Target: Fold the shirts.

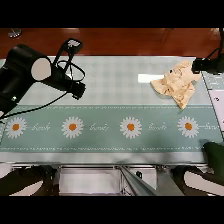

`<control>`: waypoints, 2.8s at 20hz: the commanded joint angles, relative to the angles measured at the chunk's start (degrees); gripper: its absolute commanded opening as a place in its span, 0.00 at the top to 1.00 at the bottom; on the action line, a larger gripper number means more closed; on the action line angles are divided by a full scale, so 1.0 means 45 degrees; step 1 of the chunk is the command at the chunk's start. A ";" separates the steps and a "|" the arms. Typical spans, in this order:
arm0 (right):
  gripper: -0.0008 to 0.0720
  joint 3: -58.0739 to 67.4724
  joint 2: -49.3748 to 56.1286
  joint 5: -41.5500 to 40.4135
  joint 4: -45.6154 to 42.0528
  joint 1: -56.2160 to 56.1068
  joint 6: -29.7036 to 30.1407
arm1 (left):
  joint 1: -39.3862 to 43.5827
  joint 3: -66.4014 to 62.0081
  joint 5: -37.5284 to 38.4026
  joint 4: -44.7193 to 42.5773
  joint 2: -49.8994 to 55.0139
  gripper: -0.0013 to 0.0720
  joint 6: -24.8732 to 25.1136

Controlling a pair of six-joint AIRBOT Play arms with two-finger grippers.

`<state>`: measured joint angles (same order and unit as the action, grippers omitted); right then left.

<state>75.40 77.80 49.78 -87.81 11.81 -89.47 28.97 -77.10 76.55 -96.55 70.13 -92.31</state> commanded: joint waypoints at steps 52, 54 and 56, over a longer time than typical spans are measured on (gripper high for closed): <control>0.95 0.5027 -0.3147 0.5037 0.3517 -0.9010 0.4022 | -0.0005 -0.7810 0.2914 -0.0413 -0.5260 0.02 -0.0189; 0.95 0.5027 -0.1928 0.5202 0.2749 -1.1506 0.3891 | -0.0005 -0.7776 0.3308 -0.0418 -0.5251 0.02 -0.0228; 0.95 0.5027 -0.0699 0.5178 0.1511 -1.3838 0.3565 | -0.0005 -0.7776 0.3589 -0.0418 -0.5255 0.02 -0.0228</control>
<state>97.95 67.40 70.96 -74.74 -36.71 -71.46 28.97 -112.55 89.67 -98.39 46.52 -93.23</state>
